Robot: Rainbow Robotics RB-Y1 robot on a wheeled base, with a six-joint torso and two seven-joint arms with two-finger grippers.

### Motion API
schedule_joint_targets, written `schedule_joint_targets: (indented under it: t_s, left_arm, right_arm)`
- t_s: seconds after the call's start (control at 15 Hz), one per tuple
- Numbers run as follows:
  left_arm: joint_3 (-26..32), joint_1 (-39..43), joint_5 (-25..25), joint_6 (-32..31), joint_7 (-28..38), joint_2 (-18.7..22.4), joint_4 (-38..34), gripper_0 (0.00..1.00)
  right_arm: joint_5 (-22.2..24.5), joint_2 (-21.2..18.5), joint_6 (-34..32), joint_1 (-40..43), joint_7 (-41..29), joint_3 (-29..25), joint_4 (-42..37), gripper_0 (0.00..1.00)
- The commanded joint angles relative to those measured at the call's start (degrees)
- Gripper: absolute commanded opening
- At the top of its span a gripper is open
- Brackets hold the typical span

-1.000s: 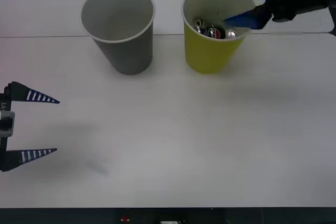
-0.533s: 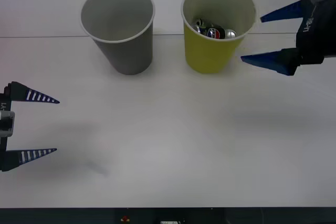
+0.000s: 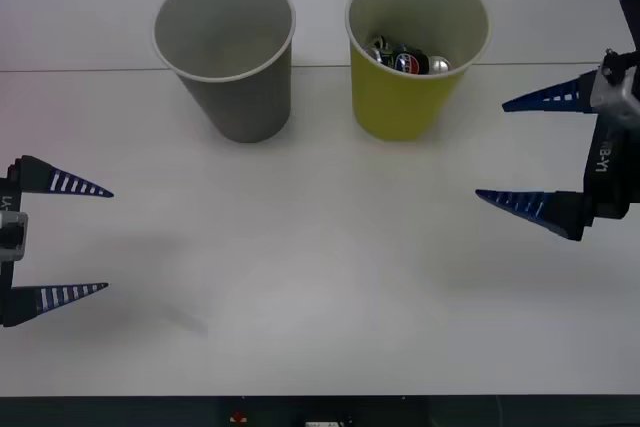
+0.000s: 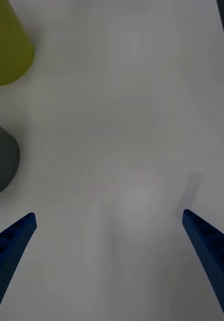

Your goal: Put the can into the green bin and the plastic bottle into the gray bin

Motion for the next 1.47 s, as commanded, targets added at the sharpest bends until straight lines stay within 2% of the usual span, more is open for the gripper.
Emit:
schedule_joint_targets:
  t_s: [0.07, 0.33, 0.73, 1.0, 1.2, 1.47]
  left_arm:
    - [0.0, 0.0, 0.0, 0.0, 0.0, 0.0, 0.0, 1.0]
    - [0.0, 0.0, 0.0, 0.0, 0.0, 0.0, 0.0, 1.0]
    - [0.0, 0.0, 0.0, 0.0, 0.0, 0.0, 0.0, 1.0]
    - [0.0, 0.0, 0.0, 0.0, 0.0, 0.0, 0.0, 1.0]
    - [0.0, 0.0, 0.0, 0.0, 0.0, 0.0, 0.0, 1.0]
    - [0.0, 0.0, 0.0, 0.0, 0.0, 0.0, 0.0, 1.0]
  right_arm:
    - [-2.0, 0.34, 4.03, 5.5, 7.02, -0.18, -0.01, 1.0]
    - [-3.23, 1.39, 6.93, 11.04, 14.84, -0.35, 0.08, 1.0]
    - [-3.4, 4.55, 6.93, 15.96, 23.63, -1.14, 0.08, 1.0]
    - [-5.16, 6.31, 6.84, 18.07, 24.95, -1.14, 1.04, 1.0]
    - [-9.91, 6.4, 6.84, 18.07, 26.88, 0.79, 6.32, 1.0]
    - [-9.91, 6.4, 7.1, 17.81, 28.03, 0.79, 7.19, 1.0]
